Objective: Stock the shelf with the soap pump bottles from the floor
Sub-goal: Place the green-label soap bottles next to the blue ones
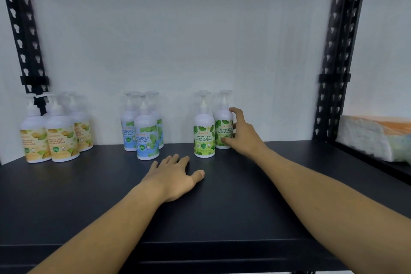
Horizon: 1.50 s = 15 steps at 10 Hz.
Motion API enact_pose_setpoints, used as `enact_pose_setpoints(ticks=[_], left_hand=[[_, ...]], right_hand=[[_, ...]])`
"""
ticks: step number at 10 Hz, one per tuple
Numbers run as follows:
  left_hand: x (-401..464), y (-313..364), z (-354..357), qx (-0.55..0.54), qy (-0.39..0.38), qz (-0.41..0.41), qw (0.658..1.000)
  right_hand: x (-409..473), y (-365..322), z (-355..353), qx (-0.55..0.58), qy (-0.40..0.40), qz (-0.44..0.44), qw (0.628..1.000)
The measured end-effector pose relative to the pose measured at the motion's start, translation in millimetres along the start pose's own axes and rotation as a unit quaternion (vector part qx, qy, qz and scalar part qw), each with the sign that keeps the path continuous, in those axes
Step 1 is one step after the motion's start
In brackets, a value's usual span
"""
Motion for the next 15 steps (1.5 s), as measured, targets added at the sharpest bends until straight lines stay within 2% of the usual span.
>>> enact_pose_setpoints(ticks=[15], left_hand=[[0.1, 0.0, -0.3, 0.001, -0.003, 0.003, 1.0]], right_hand=[[1.6, -6.1, 5.5, -0.045, 0.05, 0.022, 0.998]])
Point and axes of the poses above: each hand's wrist, its own x-axis towards the middle knuckle, its own z-axis out of the palm, y = z × x, the point moved 5 cm from there along x, towards the middle knuckle, and after that the axes turned 6 degrees about z, right-handed, at the moved point
